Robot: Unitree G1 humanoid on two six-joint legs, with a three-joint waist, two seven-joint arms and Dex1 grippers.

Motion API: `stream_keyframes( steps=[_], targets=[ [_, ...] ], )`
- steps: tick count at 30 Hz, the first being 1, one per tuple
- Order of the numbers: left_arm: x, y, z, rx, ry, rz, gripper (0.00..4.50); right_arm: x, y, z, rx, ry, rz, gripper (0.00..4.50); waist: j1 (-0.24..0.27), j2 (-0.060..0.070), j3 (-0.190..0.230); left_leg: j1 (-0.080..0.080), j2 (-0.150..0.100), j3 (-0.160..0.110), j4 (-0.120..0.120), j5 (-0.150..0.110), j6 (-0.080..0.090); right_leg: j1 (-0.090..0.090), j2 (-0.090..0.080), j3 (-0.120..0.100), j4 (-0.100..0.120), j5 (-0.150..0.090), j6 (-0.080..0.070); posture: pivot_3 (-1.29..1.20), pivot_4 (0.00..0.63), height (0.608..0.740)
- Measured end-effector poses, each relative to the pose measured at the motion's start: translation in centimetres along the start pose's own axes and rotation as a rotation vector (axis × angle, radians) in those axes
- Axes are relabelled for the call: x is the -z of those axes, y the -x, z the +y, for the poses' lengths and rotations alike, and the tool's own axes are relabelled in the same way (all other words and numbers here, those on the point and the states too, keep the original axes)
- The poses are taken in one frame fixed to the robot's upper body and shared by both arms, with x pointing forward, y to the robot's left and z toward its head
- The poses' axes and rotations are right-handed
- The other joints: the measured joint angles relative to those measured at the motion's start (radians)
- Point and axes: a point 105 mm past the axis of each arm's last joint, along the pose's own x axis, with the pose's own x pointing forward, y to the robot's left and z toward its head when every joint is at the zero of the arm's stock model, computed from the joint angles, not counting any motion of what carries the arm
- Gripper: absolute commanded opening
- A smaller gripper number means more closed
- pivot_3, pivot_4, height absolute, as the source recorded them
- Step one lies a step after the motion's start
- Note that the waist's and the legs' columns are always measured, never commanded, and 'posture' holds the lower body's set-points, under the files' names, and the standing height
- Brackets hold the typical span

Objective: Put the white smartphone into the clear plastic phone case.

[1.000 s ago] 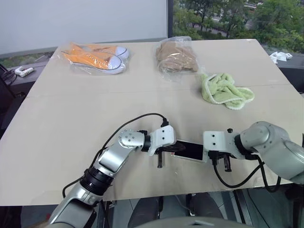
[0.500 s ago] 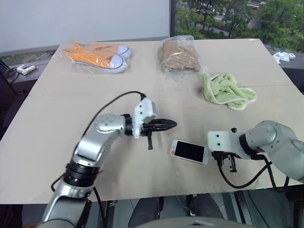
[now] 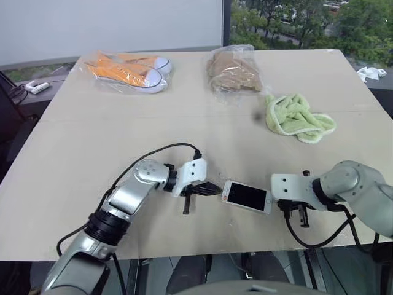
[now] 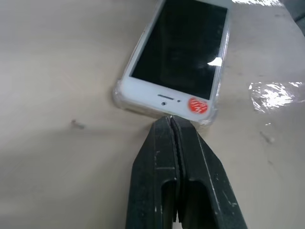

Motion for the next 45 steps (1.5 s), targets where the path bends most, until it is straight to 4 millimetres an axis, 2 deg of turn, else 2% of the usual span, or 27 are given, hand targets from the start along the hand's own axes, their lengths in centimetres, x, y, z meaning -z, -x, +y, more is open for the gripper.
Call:
stream_keyframes(
  steps=[1, 3, 9, 18, 21, 25, 26, 29, 33, 35, 39, 45],
  targets=[
    [0.4, -0.2, -0.6, 0.042, -0.008, 0.033, 0.0, -0.9, -0.8, 0.5, -0.031, 0.025, -0.024, 0.03, -0.005, 0.0, 0.0, 0.0, 0.0, 0.0, 0.0, 0.0, 0.0, 0.0, 0.0, 0.0, 0.0, 0.0, 0.0, 0.0, 0.15, 0.74],
    [0.4, -0.2, -0.7, 0.048, -0.009, 0.036, 0.0, -1.0, -0.9, 0.5, -0.036, 0.03, -0.02, 0.03, -0.005, 0.0, 0.0, 0.0, 0.0, 0.0, 0.0, 0.0, 0.0, 0.0, 0.0, 0.0, 0.0, 0.0, 0.0, 0.0, 0.15, 0.74],
    [0.7, 0.4, -0.5, 0.031, 0.006, 0.047, 0.0, -2.0, -1.7, -0.7, -0.032, 0.023, -0.034, 0.03, -0.027, -0.002, -0.002, 0.004, 0.001, 0.001, 0.0, 0.0, 0.0, 0.002, 0.001, 0.001, 0.001, 0.0, 0.0, 0.0, 0.15, 0.74],
    [1.7, 0.6, -0.4, -0.018, 0.076, 0.069, 0.0, -3.0, -3.1, -2.3, -0.018, 0.017, -0.044, 0.03, -0.05, -0.007, -0.005, 0.033, 0.003, 0.002, -0.004, -0.003, 0.005, 0.028, 0.001, 0.001, 0.0, 0.0, -0.001, 0.0, 0.15, 0.74],
    [1.8, 0.8, -0.3, -0.027, 0.084, 0.075, 0.0, -3.1, -3.3, -3.0, 0.016, 0.027, -0.048, 0.03, -0.051, -0.009, -0.006, 0.036, 0.004, 0.003, -0.004, -0.003, 0.005, 0.03, 0.001, 0.0, 0.0, 0.0, -0.001, 0.0, 0.15, 0.74],
    [1.3, 0.4, -0.4, -0.023, 0.077, 0.054, 0.0, -3.1, -3.1, -5.4, 0.173, 0.03, -0.076, 0.03, -0.044, -0.008, -0.005, 0.032, 0.003, 0.003, -0.004, -0.003, 0.004, 0.026, 0.0, 0.0, 0.0, 0.0, -0.001, 0.0, 0.15, 0.74],
    [1.1, 0.1, -0.6, -0.011, 0.072, 0.043, 0.0, -3.3, -2.7, -6.3, 0.235, 0.02, -0.107, 0.03, -0.04, -0.007, -0.004, 0.029, 0.003, 0.003, -0.004, -0.002, 0.003, 0.023, 0.0, 0.0, 0.0, 0.001, -0.001, 0.0, 0.15, 0.74],
    [0.7, 0.0, -0.7, 0.0, 0.064, 0.029, 0.0, -4.0, -1.5, -7.5, 0.315, 0.025, -0.163, 0.03, -0.033, -0.006, -0.004, 0.015, 0.002, 0.002, -0.004, 0.0, -0.001, 0.01, 0.0, -0.001, 0.001, 0.001, -0.001, 0.0, 0.15, 0.74],
    [0.3, -0.2, -0.7, 0.002, 0.05, 0.003, 0.0, -2.9, -1.1, -7.0, 0.309, 0.008, -0.159, 0.03, -0.016, -0.006, -0.004, -0.004, 0.0, 0.001, -0.003, 0.0, -0.001, -0.008, -0.003, -0.002, 0.001, 0.001, -0.001, 0.0, 0.15, 0.74],
    [0.3, 0.1, -0.1, -0.025, 0.049, 0.003, 0.0, -2.2, -1.3, -6.2, 0.272, 0.005, -0.139, 0.03, -0.017, -0.006, -0.004, -0.004, -0.001, 0.002, -0.002, 0.0, -0.001, -0.007, -0.003, -0.002, 0.0, 0.001, -0.001, 0.0, 0.15, 0.74],
    [0.1, 1.6, 1.8, -0.111, 0.03, 0.008, 0.0, -1.9, -1.0, -5.6, 0.232, 0.012, -0.14, 0.03, -0.022, -0.006, -0.004, -0.002, 0.0, 0.002, -0.002, 0.001, -0.001, -0.006, -0.002, -0.001, 0.002, 0.001, -0.001, 0.0, 0.15, 0.74],
    [0.4, 2.5, 2.5, -0.14, 0.033, 0.021, 0.0, -1.7, 0.0, -6.6, 0.284, 0.003, -0.158, 0.03, -0.021, -0.006, -0.004, -0.002, 0.0, 0.002, -0.002, 0.001, -0.001, -0.006, -0.002, 0.0, 0.002, 0.001, -0.001, 0.0, 0.15, 0.74]
  ],
)
